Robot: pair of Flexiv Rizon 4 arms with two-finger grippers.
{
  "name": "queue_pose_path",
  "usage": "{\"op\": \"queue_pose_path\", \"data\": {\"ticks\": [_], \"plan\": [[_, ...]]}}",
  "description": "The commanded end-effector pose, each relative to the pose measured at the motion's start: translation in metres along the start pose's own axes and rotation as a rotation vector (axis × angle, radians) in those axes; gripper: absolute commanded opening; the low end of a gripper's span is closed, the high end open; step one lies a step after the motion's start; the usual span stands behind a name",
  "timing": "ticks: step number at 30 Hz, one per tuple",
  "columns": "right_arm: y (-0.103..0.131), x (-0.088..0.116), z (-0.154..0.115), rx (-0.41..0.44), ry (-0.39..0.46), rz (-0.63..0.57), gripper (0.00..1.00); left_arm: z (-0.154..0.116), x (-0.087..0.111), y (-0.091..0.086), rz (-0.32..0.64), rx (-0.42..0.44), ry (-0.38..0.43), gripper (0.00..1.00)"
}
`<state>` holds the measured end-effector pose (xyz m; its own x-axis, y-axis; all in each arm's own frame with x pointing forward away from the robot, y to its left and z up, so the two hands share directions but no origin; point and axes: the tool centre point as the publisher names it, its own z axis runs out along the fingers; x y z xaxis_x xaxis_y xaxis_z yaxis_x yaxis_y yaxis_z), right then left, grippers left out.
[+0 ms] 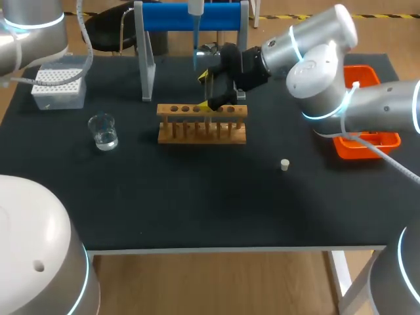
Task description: Invert the test tube, pick up the pipette, mount the tip to pipette, aspirate from beaker and dispense into the tube, eject the tip, return the pipette, and cap with the stopper.
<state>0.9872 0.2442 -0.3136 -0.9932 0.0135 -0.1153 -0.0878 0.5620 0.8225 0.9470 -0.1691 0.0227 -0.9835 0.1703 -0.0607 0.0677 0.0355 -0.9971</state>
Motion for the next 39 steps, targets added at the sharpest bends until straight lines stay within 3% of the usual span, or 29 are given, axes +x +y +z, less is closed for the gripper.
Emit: {"op": "queue_pose_path", "data": {"ticks": [1, 10, 21, 39], "plan": [[0.000, -0.001, -0.001, 0.004, 0.005, 0.000, 1.00, -0.001, -0.002, -0.001, 0.000, -0.002, 0.006, 0.00], [0.000, -0.001, -0.001, 0.004, 0.005, 0.000, 1.00, -0.001, -0.002, -0.001, 0.000, -0.002, 0.006, 0.00], [0.000, -0.001, -0.001, 0.004, 0.005, 0.000, 1.00, 0.014, -0.017, 0.005, 0.012, 0.021, 0.030, 0.00], [0.000, -0.001, -0.001, 0.004, 0.005, 0.000, 1.00, 0.017, -0.027, 0.011, 0.010, 0.035, 0.040, 0.00]]}}
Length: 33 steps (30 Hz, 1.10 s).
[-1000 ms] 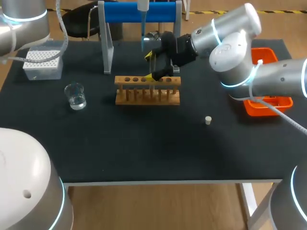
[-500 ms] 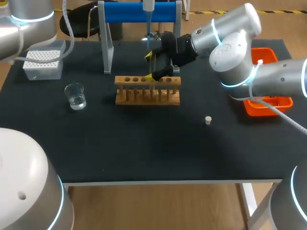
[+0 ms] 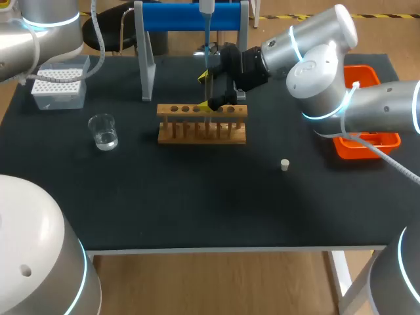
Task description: Invert the test tube, pick up the pipette, mount the tip to pipette, aspirate from beaker and dispense into the tube, eject the tip, return the pipette, and cap with the stopper.
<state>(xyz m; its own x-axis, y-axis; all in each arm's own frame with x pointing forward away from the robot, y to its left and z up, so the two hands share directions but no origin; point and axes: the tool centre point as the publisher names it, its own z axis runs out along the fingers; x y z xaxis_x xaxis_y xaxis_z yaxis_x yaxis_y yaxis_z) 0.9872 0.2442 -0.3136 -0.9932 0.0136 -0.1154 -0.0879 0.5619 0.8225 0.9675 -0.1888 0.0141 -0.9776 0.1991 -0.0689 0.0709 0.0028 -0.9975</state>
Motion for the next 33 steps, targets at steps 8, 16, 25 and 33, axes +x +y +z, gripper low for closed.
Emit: {"op": "queue_pose_path", "data": {"ticks": [8, 16, 25, 33], "plan": [[0.000, -0.001, -0.001, 0.005, 0.005, 0.000, 1.00, 0.004, -0.004, 0.007, -0.013, 0.011, 0.021, 0.00], [0.000, -0.001, -0.001, 0.005, 0.005, 0.000, 1.00, 0.005, -0.005, 0.011, -0.017, 0.014, 0.027, 0.00], [0.000, -0.001, -0.001, 0.005, 0.005, 0.000, 1.00, 0.003, -0.006, 0.017, -0.029, 0.013, 0.024, 0.00], [0.000, -0.001, -0.001, 0.005, 0.005, 0.000, 1.00, 0.003, -0.008, 0.024, -0.041, 0.012, 0.024, 0.00]]}}
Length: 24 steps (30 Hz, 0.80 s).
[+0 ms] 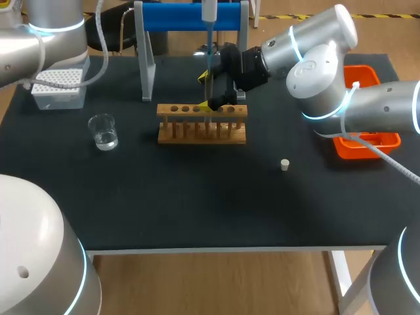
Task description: Invert the test tube, pick up the pipette, mount the tip to pipette, aspirate from beaker and dispense into the tube, eject the tip, return the pipette, and cap with the stopper.
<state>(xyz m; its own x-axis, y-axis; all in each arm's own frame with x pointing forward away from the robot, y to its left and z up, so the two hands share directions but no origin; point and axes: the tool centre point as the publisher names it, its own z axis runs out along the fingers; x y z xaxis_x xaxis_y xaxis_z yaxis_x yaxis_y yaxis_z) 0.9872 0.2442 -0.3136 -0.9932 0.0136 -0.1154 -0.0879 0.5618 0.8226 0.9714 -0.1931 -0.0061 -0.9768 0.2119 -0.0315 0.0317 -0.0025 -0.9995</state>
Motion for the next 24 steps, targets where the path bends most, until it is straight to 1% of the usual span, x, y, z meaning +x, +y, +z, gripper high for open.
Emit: {"op": "queue_pose_path", "data": {"ticks": [1, 9, 24], "plan": [[0.000, -0.001, -0.001, 0.005, 0.005, 0.000, 1.00, -0.002, -0.004, 0.004, -0.003, 0.005, 0.008, 0.00], [0.000, -0.001, -0.001, 0.005, 0.005, 0.000, 1.00, -0.002, -0.006, 0.011, -0.013, 0.005, 0.011, 0.00], [0.000, -0.001, -0.001, 0.005, 0.005, 0.000, 1.00, -0.002, -0.007, 0.017, -0.019, 0.006, 0.017, 0.00]]}}
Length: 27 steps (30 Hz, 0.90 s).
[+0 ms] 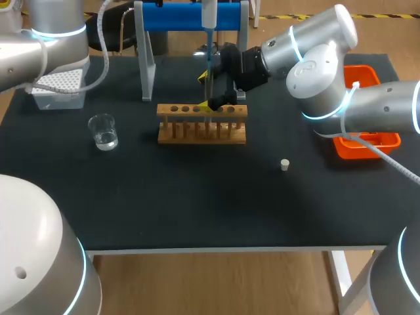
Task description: Invert the test tube, pick up the pipette, mount the tip to pipette, aspirate from beaker and dispense into the tube, eject the tip, return the pipette, and cap with the stopper.
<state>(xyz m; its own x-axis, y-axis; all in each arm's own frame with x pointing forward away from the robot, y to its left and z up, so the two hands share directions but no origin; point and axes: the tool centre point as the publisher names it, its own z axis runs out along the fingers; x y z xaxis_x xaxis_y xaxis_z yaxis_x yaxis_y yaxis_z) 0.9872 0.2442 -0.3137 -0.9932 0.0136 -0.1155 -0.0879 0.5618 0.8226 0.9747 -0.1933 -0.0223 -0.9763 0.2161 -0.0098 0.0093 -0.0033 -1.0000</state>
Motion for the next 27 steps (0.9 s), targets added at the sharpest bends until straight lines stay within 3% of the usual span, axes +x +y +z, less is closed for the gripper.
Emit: {"op": "queue_pose_path", "data": {"ticks": [1, 27], "plan": [[0.0003, -0.0010, -0.0015, 0.005, 0.005, 0.000, 1.00, -0.0016, -0.0037, 0.0011, 0.003, -0.001, 0.013, 0.00], [0.0003, -0.0010, -0.0015, 0.005, 0.005, 0.000, 1.00, -0.0020, -0.0086, 0.0004, 0.037, -0.028, 0.021, 0.00]]}}
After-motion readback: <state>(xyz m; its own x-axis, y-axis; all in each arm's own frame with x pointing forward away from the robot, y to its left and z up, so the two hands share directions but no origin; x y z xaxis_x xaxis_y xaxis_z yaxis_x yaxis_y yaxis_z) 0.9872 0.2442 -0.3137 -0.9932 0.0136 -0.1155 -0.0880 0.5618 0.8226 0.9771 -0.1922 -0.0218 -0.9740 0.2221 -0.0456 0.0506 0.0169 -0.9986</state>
